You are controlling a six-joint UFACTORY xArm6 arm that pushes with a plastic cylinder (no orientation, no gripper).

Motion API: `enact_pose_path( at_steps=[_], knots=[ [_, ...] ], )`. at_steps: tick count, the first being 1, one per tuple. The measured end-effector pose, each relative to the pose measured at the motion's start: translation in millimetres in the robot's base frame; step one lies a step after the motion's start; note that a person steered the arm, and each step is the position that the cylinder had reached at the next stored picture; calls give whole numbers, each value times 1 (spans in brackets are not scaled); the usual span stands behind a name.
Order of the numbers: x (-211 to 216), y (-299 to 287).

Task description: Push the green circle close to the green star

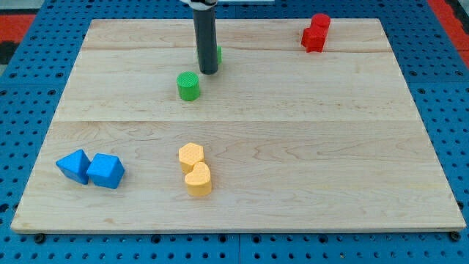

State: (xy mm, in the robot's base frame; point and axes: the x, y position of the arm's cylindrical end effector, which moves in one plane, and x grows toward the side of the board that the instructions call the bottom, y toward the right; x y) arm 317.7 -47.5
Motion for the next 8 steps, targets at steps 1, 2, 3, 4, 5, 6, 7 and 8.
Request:
enact_pose_path(
  at_steps=[1, 2, 3, 4, 5, 6, 7, 8],
  knots=[
    [-32, -9],
    [-11, 32],
    [49, 52],
    [85, 6],
    [91, -53],
    [66, -71],
    [47, -44],
    [93, -16]
  ],
)
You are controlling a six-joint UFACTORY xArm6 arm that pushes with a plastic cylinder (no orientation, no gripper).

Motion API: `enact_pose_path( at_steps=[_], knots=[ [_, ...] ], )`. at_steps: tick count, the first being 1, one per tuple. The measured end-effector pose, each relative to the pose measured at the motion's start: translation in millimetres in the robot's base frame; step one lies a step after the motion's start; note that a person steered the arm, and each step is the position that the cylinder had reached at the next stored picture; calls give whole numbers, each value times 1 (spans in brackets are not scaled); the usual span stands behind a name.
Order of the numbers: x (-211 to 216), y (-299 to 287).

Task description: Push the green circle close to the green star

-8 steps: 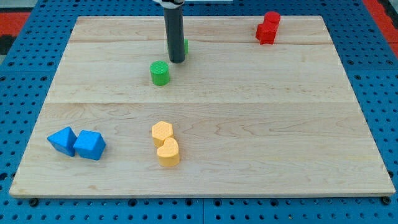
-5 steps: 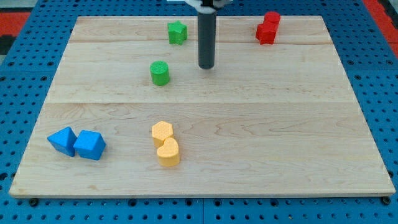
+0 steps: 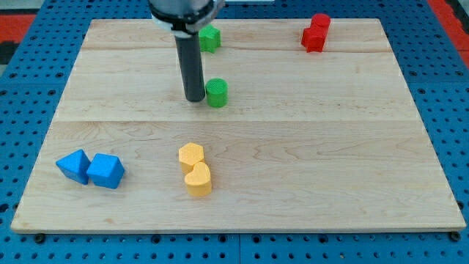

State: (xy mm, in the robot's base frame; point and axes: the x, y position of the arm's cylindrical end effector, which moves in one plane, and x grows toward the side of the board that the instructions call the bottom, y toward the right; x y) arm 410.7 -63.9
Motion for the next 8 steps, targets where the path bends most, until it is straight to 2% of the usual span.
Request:
enact_pose_path(
  at_steps=[1, 2, 5, 6, 7, 8],
  knots=[
    [11, 0],
    [-10, 53],
    [-109, 60],
    [-113, 50],
    [-106, 94],
    [-101, 111]
  ],
)
